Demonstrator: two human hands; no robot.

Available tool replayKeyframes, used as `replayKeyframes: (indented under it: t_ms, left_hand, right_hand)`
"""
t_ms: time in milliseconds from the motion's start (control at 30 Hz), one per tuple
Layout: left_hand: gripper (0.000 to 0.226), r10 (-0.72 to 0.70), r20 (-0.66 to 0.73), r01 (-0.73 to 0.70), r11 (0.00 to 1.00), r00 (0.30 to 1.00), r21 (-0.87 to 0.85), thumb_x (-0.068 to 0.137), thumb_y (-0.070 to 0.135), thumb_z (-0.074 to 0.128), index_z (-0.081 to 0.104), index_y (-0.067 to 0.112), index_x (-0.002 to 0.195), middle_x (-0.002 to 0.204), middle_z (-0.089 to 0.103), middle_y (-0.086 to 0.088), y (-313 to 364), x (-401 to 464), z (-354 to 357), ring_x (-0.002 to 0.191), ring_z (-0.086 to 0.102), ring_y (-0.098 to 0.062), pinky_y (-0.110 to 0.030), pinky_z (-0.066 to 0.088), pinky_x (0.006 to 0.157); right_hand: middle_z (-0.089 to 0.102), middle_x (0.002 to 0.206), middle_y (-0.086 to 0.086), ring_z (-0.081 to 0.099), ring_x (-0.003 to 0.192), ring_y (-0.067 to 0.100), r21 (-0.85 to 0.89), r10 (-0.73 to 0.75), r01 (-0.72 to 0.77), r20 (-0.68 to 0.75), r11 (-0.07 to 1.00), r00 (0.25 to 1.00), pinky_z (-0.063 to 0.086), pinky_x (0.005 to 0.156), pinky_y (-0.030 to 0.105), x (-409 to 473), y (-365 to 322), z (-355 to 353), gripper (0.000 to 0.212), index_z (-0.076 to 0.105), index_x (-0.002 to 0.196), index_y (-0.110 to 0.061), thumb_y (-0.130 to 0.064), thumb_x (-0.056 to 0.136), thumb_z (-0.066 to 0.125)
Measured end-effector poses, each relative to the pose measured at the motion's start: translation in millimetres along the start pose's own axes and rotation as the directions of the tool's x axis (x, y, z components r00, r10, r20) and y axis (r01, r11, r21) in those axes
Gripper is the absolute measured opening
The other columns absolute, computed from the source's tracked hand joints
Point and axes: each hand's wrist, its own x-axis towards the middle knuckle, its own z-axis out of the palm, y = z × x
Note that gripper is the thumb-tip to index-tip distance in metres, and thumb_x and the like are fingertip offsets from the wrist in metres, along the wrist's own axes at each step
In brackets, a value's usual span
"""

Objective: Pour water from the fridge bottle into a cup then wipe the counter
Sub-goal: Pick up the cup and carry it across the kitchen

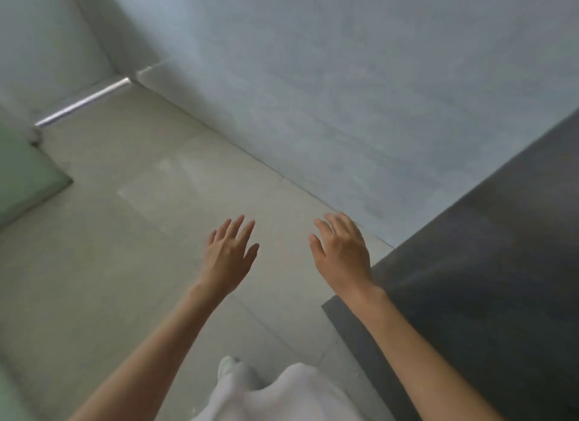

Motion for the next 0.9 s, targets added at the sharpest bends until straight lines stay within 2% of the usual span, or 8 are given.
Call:
replayKeyframes:
  t_ms: [67,133,233,333,567,733,900]
  left_hand:
    - [0.056,-0.122,-0.023,0.122,0.993,0.992,0.001,0.09,0.044,0.038,0.057,0.009,0.13,0.133,0.057,-0.019,-32,-27,-10,0.119,0.054,-0.043,-0.053,0.044,0.094]
    - [0.058,-0.24,-0.049,0.24,0.971,0.97,0.0,0.089,0.044,0.037,0.057,0.01,0.13,0.133,0.057,-0.019,-65,-52,-19,0.12,0.053,-0.042,-0.053,0.044,0.095]
    - [0.049,-0.391,-0.07,0.393,0.92,0.918,0.012,0.086,0.036,0.052,0.06,0.008,0.126,0.129,0.059,-0.022,-116,-89,-33,0.115,0.056,-0.044,-0.055,0.044,0.093]
    - [0.045,-0.506,-0.097,0.51,0.86,0.857,0.02,0.087,0.027,0.066,0.059,0.007,0.127,0.133,0.055,-0.023,-159,-123,-49,0.12,0.052,-0.044,-0.055,0.04,0.098]
    - [0.053,-0.686,-0.191,0.699,0.715,0.702,0.002,0.091,0.033,0.059,0.048,0.013,0.139,0.147,0.042,-0.016,-243,-189,-97,0.135,0.038,-0.035,-0.049,0.03,0.109]
    - [0.053,-0.786,-0.279,0.811,0.583,0.552,-0.036,0.09,0.033,0.059,0.048,0.013,0.139,0.147,0.041,-0.017,-297,-220,-129,0.133,0.039,-0.037,-0.049,0.031,0.105]
    - [0.049,-0.857,-0.322,0.887,0.452,0.403,-0.094,0.089,0.031,0.062,0.054,0.011,0.134,0.143,0.046,-0.02,-355,-245,-149,0.129,0.044,-0.038,-0.049,0.036,0.1]
  right_hand:
    - [0.066,0.114,0.014,0.056,0.115,0.038,0.034,-0.039,0.036,0.086,0.999,0.996,0.044,0.098,0.046,5,-24,21,0.03,0.067,0.109,-0.005,-0.024,0.09,0.054]
    - [0.067,0.111,0.014,0.057,0.112,0.037,0.058,-0.092,0.084,0.147,0.995,0.985,0.045,0.097,0.045,9,-51,41,0.03,0.067,0.108,-0.004,-0.024,0.089,0.055]
    - [0.065,0.114,0.013,0.054,0.114,0.034,0.107,-0.176,0.155,0.231,0.982,0.957,0.043,0.098,0.041,14,-99,68,0.031,0.066,0.112,-0.004,-0.025,0.093,0.052]
    - [0.061,0.122,0.012,0.047,0.123,0.03,0.153,-0.263,0.226,0.294,0.962,0.919,0.035,0.103,0.037,20,-148,92,0.033,0.061,0.12,-0.005,-0.025,0.096,0.05]
    - [0.06,0.124,0.011,0.048,0.119,0.03,0.265,-0.47,0.398,0.317,0.878,0.824,0.038,0.1,0.039,45,-277,130,0.033,0.06,0.122,-0.007,-0.024,0.095,0.052]
    - [0.06,0.122,0.013,0.051,0.116,0.032,0.337,-0.635,0.541,0.327,0.77,0.7,0.041,0.098,0.042,63,-370,153,0.033,0.061,0.121,-0.006,-0.025,0.095,0.055]
    - [0.057,0.129,0.013,0.045,0.126,0.028,0.397,-0.774,0.664,0.326,0.633,0.543,0.036,0.104,0.037,83,-461,187,0.036,0.058,0.126,-0.006,-0.025,0.096,0.053]
